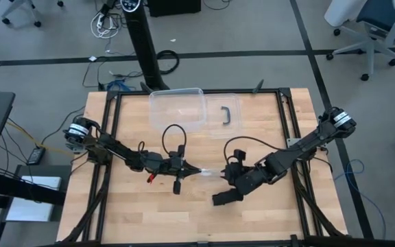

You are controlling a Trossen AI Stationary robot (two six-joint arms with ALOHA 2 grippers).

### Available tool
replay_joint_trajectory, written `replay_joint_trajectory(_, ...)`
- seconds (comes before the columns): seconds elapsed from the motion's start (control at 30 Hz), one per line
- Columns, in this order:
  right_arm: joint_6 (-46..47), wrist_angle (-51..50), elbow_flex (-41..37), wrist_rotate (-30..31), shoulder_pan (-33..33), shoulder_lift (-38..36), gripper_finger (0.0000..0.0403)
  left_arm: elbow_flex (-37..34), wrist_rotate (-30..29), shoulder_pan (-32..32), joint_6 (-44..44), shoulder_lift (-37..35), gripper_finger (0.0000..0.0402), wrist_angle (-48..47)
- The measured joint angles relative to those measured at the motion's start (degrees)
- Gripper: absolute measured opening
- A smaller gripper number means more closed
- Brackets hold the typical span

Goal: Roll bandage
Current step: Open the transparent zip bag

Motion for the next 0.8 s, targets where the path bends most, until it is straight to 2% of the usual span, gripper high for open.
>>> replay_joint_trajectory(0.27,-1.60,-0.16,0.00,1.13,-2.04,0.00,0.0086,0.00,0.00,0.00,0.00,0.00,0.0000,0.00)
replay_joint_trajectory(0.3,-2.32,0.23,0.00,-0.03,-2.50,0.00,0.0086,0.00,0.00,0.00,0.00,0.00,0.0000,0.01)
replay_joint_trajectory(0.4,-5.45,2.55,0.00,-8.52,-3.85,0.02,0.0080,0.00,0.00,0.00,0.01,0.00,0.0000,0.00)
replay_joint_trajectory(0.47,-7.14,3.83,0.00,-13.17,-4.18,0.02,0.0060,0.00,0.00,-0.02,0.10,0.00,0.0000,0.00)
replay_joint_trajectory(0.57,-8.79,3.52,0.00,-17.15,-4.24,0.02,0.0013,0.00,0.02,-0.02,0.24,0.00,0.0000,-0.06)
replay_joint_trajectory(0.67,-8.44,3.97,0.00,-21.93,-4.43,0.02,0.0007,0.00,0.27,-0.04,0.26,0.00,0.0000,-0.20)
replay_joint_trajectory(0.8,-7.22,5.32,0.00,-23.82,-4.44,-0.05,0.0005,0.02,1.29,-0.04,0.28,0.00,0.0000,-0.04)
